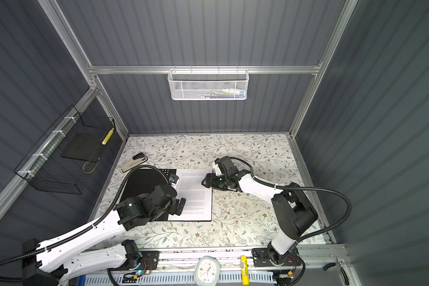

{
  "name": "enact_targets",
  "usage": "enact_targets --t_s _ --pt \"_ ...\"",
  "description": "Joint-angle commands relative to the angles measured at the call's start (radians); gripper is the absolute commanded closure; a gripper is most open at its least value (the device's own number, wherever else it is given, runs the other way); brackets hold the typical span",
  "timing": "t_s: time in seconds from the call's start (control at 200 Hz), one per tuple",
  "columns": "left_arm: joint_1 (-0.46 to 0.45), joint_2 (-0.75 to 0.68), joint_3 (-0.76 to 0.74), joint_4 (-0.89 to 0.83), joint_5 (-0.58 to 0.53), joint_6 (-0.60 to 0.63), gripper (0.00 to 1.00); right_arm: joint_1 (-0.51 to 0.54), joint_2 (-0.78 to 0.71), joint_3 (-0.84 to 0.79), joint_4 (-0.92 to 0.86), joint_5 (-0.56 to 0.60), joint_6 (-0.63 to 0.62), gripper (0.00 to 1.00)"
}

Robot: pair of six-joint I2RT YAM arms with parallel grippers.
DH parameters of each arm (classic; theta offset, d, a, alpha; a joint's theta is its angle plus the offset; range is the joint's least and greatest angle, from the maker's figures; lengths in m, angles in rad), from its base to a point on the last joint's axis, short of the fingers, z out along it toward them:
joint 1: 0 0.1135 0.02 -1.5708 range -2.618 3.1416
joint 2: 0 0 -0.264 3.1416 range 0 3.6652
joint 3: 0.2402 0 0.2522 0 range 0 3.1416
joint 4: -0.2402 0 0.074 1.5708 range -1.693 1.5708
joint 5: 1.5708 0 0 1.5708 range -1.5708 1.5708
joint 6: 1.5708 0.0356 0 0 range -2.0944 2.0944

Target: Put the files into the folder

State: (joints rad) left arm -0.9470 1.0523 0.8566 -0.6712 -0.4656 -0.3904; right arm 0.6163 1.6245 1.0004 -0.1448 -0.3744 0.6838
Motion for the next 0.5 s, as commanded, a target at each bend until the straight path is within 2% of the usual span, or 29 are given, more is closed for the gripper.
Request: enact_targets --t_s 0.0,0.06,0.18,0.245,0.335,0.495 --pt "0.067 0.085 0.057 0.028 0.084 -0.09 0.04 -0.019 -0.014 -0.054 -0.017 0.015 -0.022 0.26" --pt "0.145 0.124 0.072 0.026 0.135 -0.111 0.07 -0.029 -0.02 -0.073 -0.002 0.009 -0.027 0.21" --pt "0.378 0.182 0.071 0.015 0.262 -0.14 0.21 -0.044 -0.028 -0.108 0.039 -0.006 -0.027 0.1" --pt "0.467 0.211 0.053 0.036 0.313 -0.145 0.25 -0.048 -0.029 -0.125 0.071 -0.017 -0.021 0.03" --pt "0.557 0.269 0.043 0.064 0.385 -0.153 0.39 -0.052 -0.026 -0.138 0.102 -0.039 -0.018 0.01" --pt "0.667 0.354 0.014 0.137 0.429 -0.175 0.59 -0.058 -0.007 -0.152 0.147 -0.081 -0.013 0.01"
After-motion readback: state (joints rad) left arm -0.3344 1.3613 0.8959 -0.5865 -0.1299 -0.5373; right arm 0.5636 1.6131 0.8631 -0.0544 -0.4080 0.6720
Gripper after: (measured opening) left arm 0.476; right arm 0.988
